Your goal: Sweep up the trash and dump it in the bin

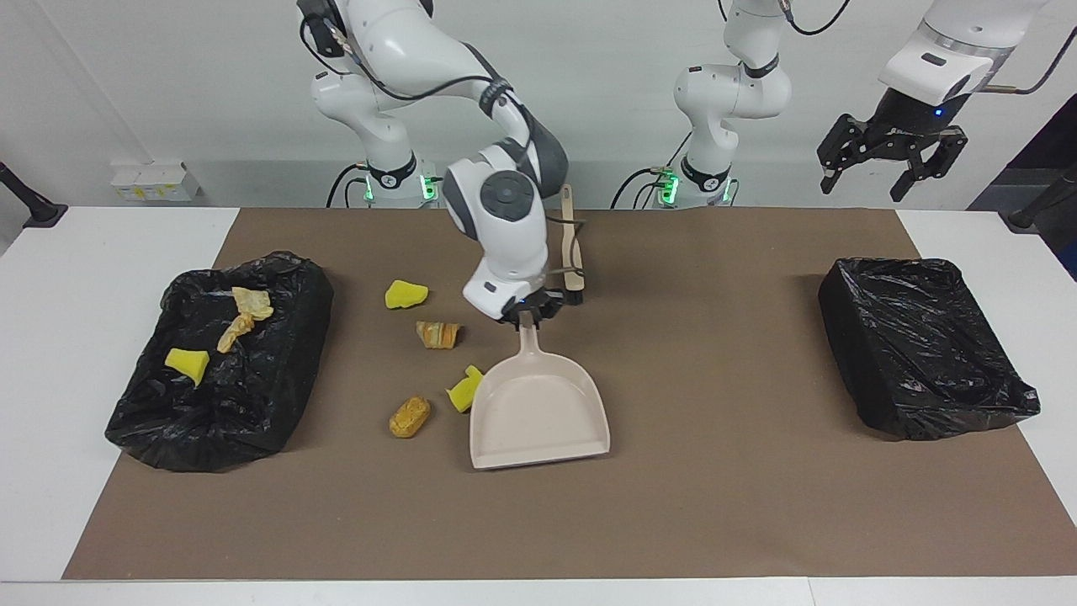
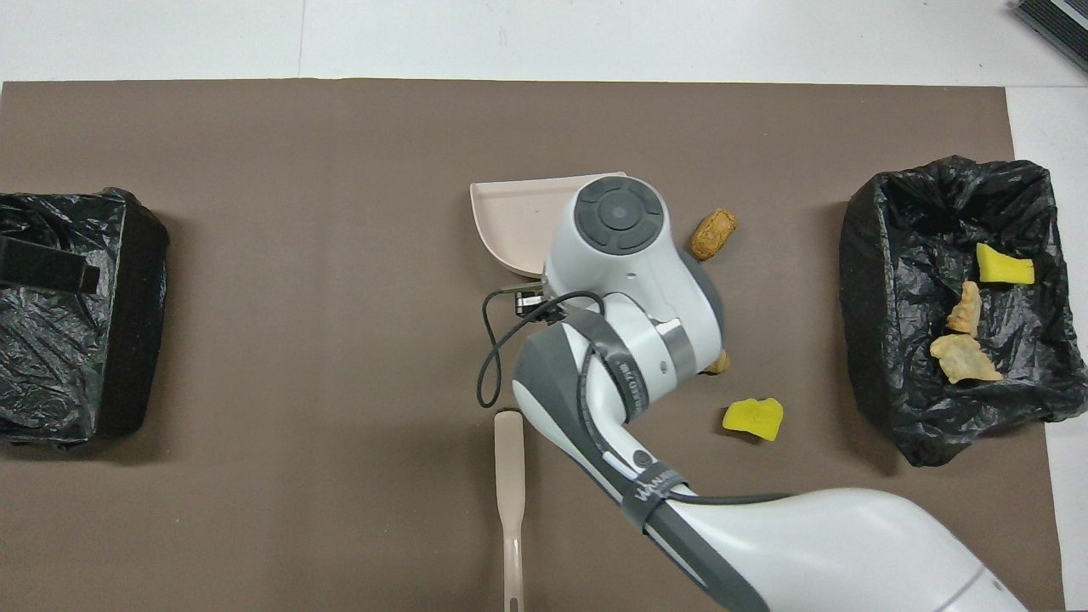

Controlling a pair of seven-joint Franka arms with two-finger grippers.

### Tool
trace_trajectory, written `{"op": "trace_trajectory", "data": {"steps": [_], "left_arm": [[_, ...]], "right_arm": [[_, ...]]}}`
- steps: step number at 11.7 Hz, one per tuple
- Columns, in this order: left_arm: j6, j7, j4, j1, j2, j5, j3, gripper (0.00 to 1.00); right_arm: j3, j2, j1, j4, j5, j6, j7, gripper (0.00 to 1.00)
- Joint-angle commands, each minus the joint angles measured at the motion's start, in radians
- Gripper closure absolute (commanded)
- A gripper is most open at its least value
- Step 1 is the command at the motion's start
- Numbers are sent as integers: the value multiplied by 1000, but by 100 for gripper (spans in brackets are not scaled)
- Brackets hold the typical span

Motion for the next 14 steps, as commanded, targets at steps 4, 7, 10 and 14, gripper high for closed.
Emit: {"op": "trace_trajectory", "data": {"steps": [4,7,10,14], "left_arm": [[-13,10,-37,15,-34,13,-5,0],[7,-1,-37,9,-31,12,-7,0],[94,-7,-32,-5,7,1,-16,0],[209,-73,-23,-150,140,18,-31,0]], "right_arm": [[-6,74,24,95,-9,19,66,0],[-4,-10,19,43,12,-90,38,0],[5,-204,57,-175,69,-64,52,0],[8,-370,128,-396,135,-61,127,0]]}}
